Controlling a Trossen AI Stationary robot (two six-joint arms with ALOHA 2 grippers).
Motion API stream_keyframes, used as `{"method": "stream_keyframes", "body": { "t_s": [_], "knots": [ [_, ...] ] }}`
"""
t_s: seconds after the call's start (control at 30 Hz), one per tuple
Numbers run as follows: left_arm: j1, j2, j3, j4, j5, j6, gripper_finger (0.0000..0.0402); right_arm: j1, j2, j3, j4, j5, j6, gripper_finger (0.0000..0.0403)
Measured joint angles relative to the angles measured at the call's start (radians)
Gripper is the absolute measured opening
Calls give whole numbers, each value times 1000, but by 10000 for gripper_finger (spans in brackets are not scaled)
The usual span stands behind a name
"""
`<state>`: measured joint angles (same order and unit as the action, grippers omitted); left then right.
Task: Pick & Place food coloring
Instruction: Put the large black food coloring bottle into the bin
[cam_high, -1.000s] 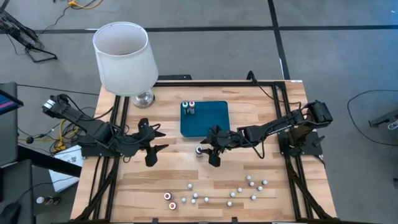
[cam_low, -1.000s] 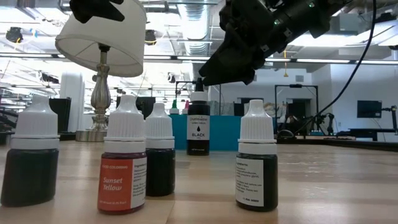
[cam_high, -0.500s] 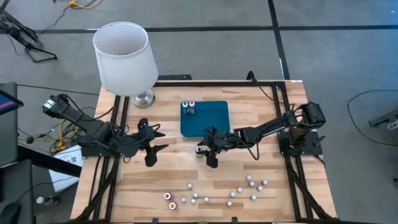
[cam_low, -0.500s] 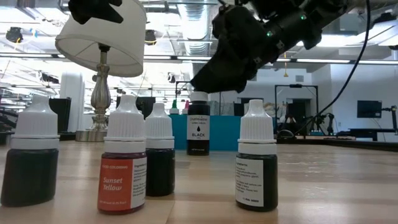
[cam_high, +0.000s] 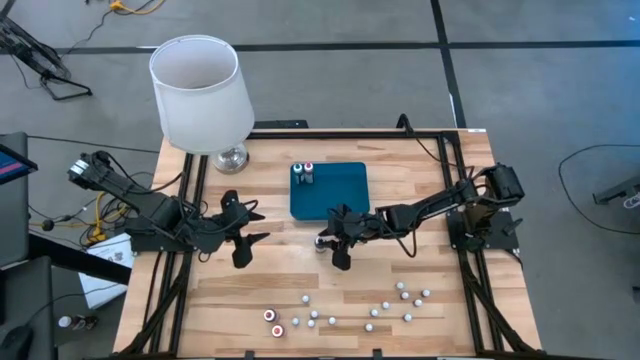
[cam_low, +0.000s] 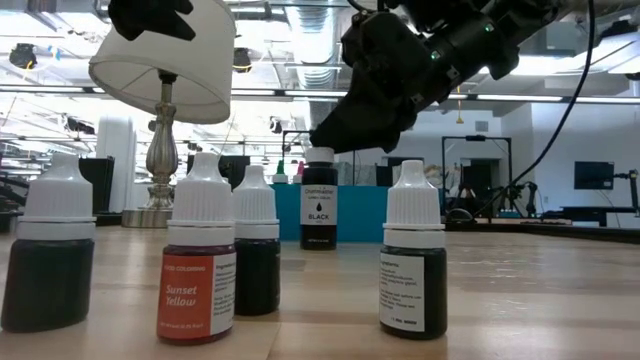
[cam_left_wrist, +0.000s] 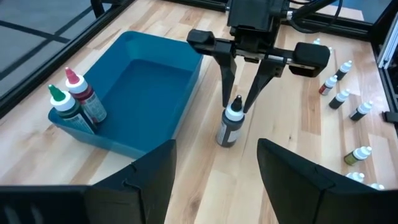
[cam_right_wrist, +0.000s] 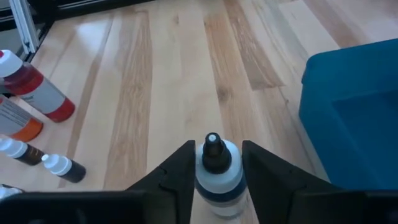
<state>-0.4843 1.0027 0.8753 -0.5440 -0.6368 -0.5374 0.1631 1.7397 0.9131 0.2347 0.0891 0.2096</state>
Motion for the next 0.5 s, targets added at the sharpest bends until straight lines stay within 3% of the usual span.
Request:
{"method": "stream_keyframes", "body": {
  "t_s": [0.5],
  "knots": [
    [0,0,0,0,-1,1,215,0,-3,2,-6,0,0,55]
  ]
}}
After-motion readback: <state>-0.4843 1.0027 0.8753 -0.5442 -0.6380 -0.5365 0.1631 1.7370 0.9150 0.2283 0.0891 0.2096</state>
